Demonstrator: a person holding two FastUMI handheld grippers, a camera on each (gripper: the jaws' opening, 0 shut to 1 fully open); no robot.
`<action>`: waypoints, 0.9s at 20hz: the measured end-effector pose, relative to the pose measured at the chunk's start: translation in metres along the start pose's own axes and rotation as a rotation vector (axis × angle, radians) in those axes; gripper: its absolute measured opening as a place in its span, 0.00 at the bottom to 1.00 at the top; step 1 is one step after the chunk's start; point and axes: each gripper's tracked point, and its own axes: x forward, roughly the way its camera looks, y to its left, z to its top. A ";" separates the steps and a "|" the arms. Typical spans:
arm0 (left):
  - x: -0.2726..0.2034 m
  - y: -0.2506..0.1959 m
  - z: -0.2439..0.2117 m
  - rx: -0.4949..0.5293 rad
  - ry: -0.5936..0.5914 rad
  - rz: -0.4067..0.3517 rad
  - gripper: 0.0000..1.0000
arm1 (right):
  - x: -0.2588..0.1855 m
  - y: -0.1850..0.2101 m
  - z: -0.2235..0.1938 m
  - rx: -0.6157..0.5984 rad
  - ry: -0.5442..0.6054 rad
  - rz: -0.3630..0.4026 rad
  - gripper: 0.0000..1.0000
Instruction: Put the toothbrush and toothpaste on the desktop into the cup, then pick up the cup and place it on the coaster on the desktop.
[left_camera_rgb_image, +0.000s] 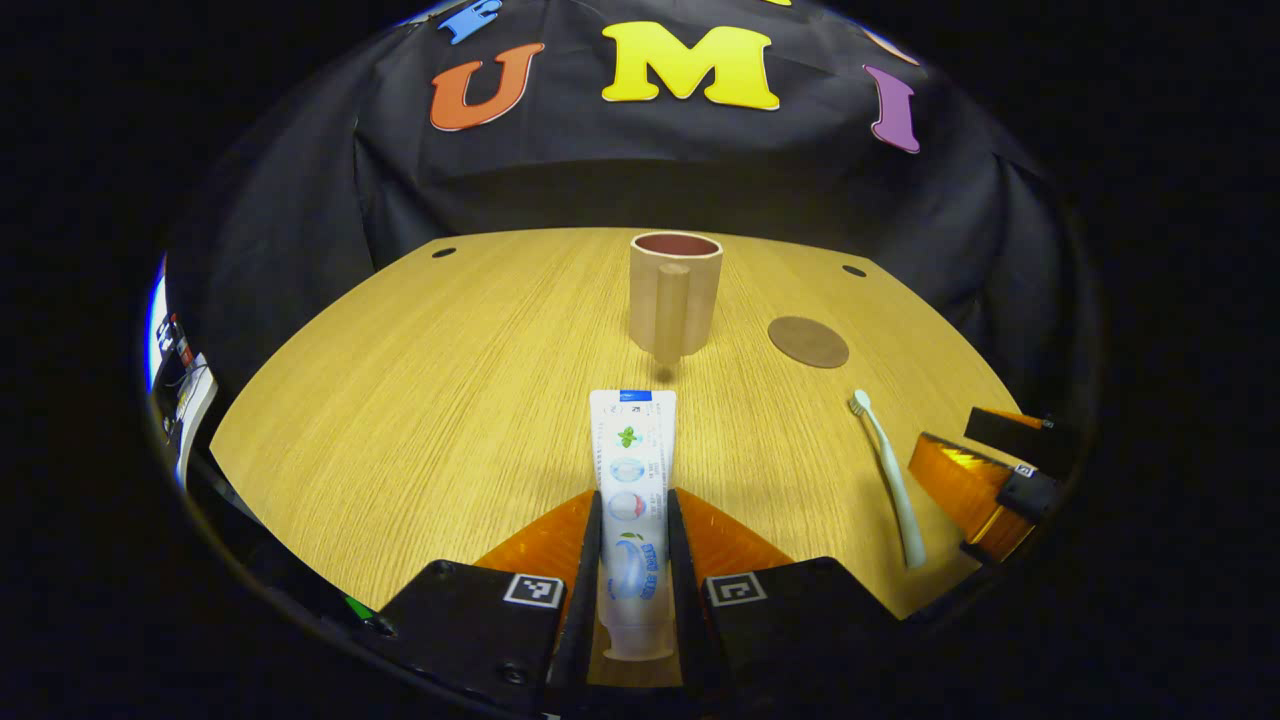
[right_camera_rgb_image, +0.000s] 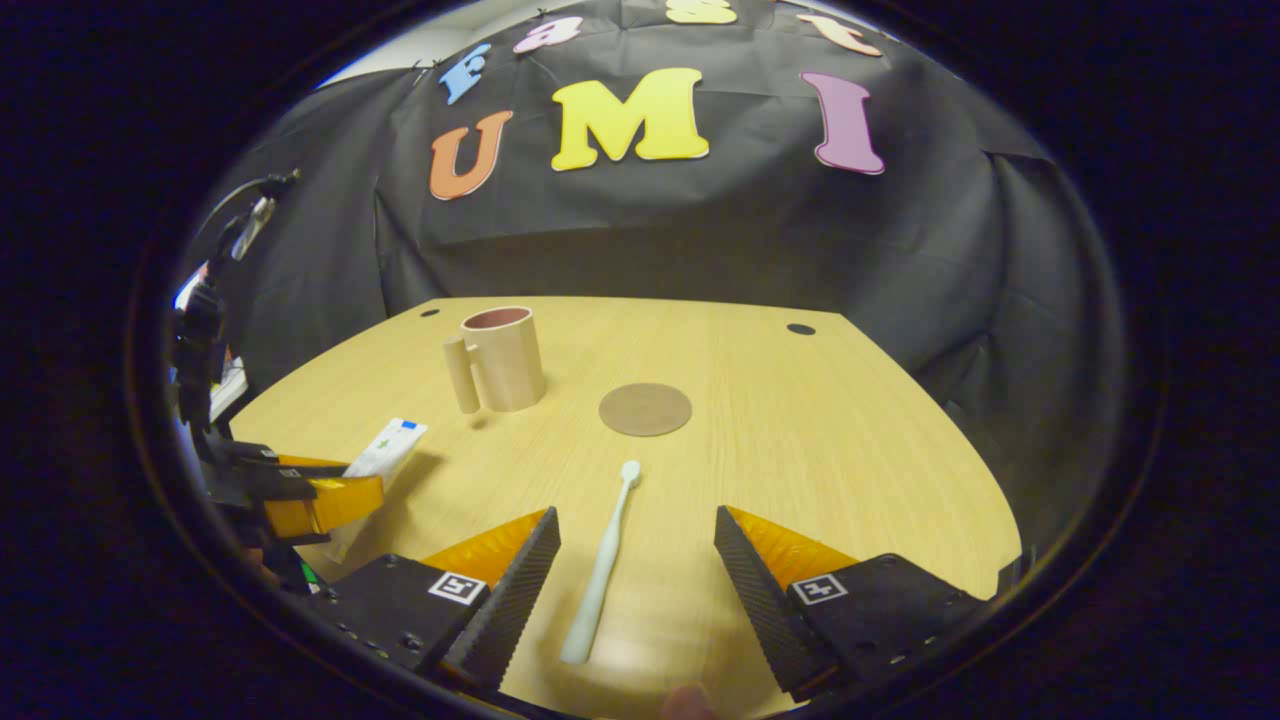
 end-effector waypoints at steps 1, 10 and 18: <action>-0.002 -0.001 0.004 -0.002 -0.017 -0.015 0.37 | 0.006 0.004 -0.004 0.002 0.017 0.001 0.95; -0.028 -0.007 0.048 0.015 -0.182 -0.069 0.35 | 0.043 0.008 -0.017 0.048 0.098 -0.077 0.83; -0.037 -0.003 0.086 0.031 -0.286 -0.076 0.35 | 0.048 0.003 -0.018 0.154 0.124 -0.026 0.07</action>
